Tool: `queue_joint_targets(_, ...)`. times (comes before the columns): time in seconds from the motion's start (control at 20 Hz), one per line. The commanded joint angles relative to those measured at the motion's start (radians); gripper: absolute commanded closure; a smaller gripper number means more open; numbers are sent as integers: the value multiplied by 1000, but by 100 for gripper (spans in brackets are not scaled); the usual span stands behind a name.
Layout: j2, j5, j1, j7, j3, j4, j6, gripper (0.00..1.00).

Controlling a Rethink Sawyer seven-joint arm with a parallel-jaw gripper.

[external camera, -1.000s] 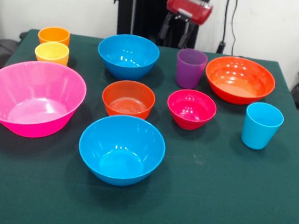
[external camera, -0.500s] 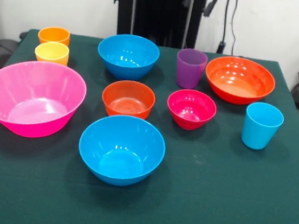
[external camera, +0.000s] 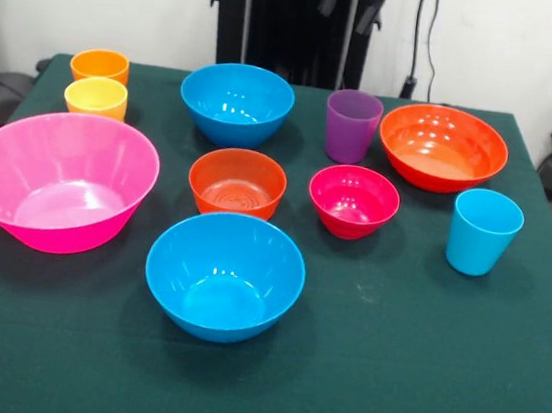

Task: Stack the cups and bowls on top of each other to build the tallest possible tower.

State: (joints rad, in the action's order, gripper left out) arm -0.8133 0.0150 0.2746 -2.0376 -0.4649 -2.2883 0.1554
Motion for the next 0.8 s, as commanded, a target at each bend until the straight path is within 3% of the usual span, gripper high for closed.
queue_joint_targets(0.05,153,-38,-69,-149,156,61,104,0)
queue_joint_targets(0.45,191,-28,-101,-150,195,57,155,0)
queue_joint_targets(0.8,107,-22,-73,-139,189,8,97,0)
